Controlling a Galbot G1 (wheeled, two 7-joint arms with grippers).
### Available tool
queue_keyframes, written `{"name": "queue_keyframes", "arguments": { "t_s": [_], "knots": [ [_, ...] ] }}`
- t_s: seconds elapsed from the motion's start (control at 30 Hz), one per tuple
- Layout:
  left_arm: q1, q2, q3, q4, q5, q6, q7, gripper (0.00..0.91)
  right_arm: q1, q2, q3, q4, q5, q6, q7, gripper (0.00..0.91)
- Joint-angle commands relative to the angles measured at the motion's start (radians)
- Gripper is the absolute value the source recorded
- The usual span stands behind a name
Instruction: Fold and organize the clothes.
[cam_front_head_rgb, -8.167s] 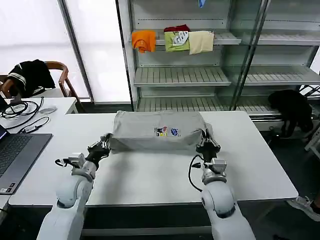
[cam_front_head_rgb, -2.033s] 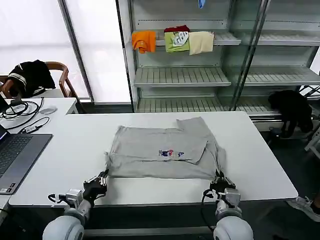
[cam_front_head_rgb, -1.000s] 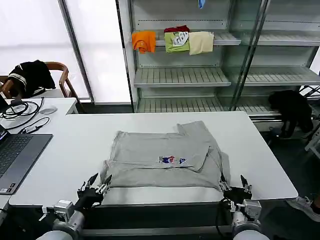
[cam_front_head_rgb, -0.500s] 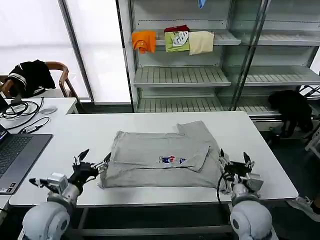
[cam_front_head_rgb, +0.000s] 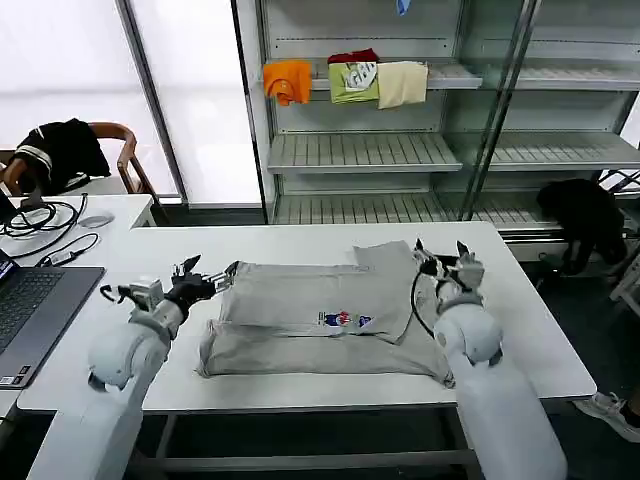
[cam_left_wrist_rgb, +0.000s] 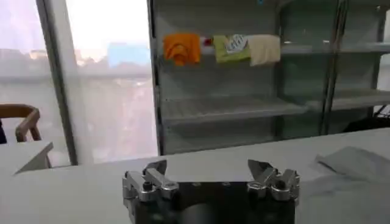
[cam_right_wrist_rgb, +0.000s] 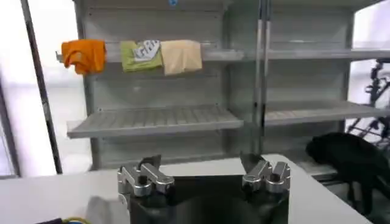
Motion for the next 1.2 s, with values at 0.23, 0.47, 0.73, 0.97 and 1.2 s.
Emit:
{"name": "queue_keyframes", "arguments": {
  "t_s": [0.23, 0.47, 0.73, 0.97, 1.2],
  "knots": [
    [-0.261, -0.087, 0.133, 0.432, 0.067, 0.007, 0.039, 0.907, 0.345, 0.193, -0.010, -0.615, -0.118, 0.070, -0.106, 0.907],
    [-0.249, -0.103, 0.150, 0.442, 0.093, 0.007, 0.042, 0.907, 0.332, 0.204, 0.012, -0.684, -0.120, 0.105, -0.125, 0.907],
    [-0.255, -0.108, 0.167, 0.452, 0.114, 0.003, 0.041, 0.907, 0.299, 0.172, 0.028, -0.694, -0.119, 0.122, -0.134, 0.907],
    [-0.258, -0.122, 0.166, 0.473, 0.133, -0.009, 0.034, 0.907, 0.278, 0.155, 0.027, -0.681, -0.119, 0.119, -0.129, 0.907],
    [-0.259, -0.129, 0.165, 0.479, 0.137, -0.012, 0.032, 0.907, 0.267, 0.150, 0.024, -0.689, -0.119, 0.122, -0.129, 0.907]
  ]
}}
